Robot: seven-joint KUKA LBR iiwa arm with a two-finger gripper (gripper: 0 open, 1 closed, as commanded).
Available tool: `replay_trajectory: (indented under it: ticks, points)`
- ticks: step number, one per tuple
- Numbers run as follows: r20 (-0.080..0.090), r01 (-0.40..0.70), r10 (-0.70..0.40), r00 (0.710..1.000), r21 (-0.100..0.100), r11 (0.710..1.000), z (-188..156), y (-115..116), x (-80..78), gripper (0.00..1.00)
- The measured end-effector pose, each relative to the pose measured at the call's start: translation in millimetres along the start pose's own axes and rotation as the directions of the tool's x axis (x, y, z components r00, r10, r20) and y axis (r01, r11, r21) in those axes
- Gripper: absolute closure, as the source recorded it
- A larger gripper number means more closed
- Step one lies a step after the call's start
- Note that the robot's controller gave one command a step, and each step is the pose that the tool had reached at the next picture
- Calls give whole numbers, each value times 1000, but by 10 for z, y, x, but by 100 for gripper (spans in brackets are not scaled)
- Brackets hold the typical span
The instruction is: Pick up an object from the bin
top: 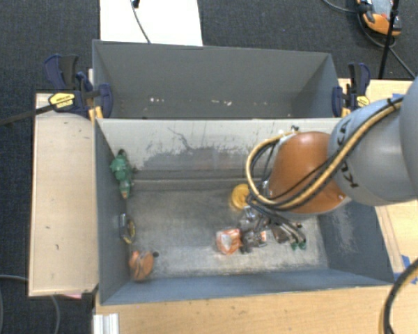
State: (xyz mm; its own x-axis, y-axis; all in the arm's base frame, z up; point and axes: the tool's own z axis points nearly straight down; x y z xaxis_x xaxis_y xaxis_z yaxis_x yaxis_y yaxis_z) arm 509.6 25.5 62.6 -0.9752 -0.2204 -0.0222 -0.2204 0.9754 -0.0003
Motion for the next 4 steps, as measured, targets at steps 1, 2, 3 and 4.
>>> replay_trajectory:
  ticks: [1,2,3,4]
  points:
    - [-3,0,0,1000,0,1000,-23,0,-7,100]
    - [-9,0,0,1000,0,1000,-81,1,-3,100]
    - [-19,0,0,1000,-1,1000,-184,3,15,100]
    - [-21,0,0,1000,-1,1000,-323,1,14,100]
